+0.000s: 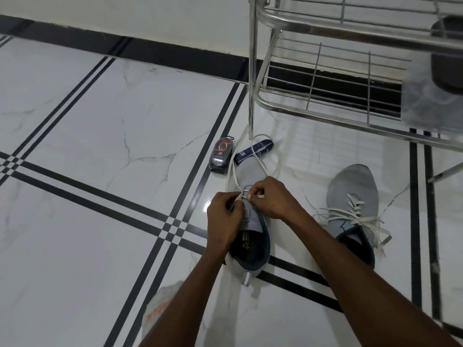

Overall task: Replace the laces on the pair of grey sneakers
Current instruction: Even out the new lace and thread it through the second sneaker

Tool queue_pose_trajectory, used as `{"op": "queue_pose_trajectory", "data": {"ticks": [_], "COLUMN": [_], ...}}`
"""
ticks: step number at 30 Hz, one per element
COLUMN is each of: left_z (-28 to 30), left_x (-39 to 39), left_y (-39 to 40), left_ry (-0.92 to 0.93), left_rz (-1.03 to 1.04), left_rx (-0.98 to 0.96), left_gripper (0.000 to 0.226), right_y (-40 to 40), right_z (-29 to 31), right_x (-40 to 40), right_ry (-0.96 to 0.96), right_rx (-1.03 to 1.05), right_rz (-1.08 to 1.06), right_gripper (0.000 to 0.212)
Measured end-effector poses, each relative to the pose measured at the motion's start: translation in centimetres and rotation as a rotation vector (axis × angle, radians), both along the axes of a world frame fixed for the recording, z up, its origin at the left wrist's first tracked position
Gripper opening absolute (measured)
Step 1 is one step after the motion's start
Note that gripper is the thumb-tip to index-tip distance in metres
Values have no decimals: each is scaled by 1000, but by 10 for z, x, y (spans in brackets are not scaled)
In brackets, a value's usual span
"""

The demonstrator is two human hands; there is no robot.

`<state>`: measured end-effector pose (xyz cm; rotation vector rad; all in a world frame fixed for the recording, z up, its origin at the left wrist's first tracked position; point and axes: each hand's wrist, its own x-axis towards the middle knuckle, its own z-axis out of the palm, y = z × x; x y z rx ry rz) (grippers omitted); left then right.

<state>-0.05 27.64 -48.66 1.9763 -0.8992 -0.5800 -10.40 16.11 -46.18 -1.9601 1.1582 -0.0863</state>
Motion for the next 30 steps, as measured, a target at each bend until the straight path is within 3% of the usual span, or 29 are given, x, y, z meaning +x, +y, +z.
{"op": "queue_pose_trajectory", "data": {"ticks": [3, 6, 11, 13, 15, 18, 20, 23, 25, 27, 28, 30], "left_z": [2, 5, -2, -1, 1, -1, 7, 36, 53, 53, 46, 27], "left_x": [-3, -1, -3, -4, -3, -4, 2, 35, 60, 75, 77, 70], "left_y": [0, -1, -2, -6, -11, -12, -10, -11, -7, 2, 7, 18], "left_ry": [47, 237, 265, 247, 221, 261, 489, 1005, 1121, 877, 681, 246], "left_rz": [3, 42, 90, 116, 115, 120, 246, 634, 799, 787, 717, 538], "left_rx": [7, 47, 23, 36, 53, 47, -45, -309, -399, -241, -108, 120], "left_gripper": [17, 24, 14, 11, 10, 12, 15, 16, 21, 17, 13, 27], "right_y": [3, 11, 32, 29, 26, 22, 24, 27, 26, 24, 24, 27], "right_z": [-7, -16, -7, 0, 5, 0, -5, -7, -5, -5, -5, -4], "right_x": [0, 3, 3, 1, 0, -5, -10, -12, -14, -17, -17, -15], "right_ry": [-19, -53, 55, 47, 21, 0, -26, -76, -97, -121, -127, -130], "right_rx": [-11, -46, -411, -311, -16, 90, 114, 134, 145, 162, 168, 168], "right_rz": [-36, -164, -312, -224, -155, -198, -254, -291, -299, -307, -306, -293], "right_gripper": [13, 7, 10, 32, 48, 35, 24, 19, 16, 12, 11, 9]}}
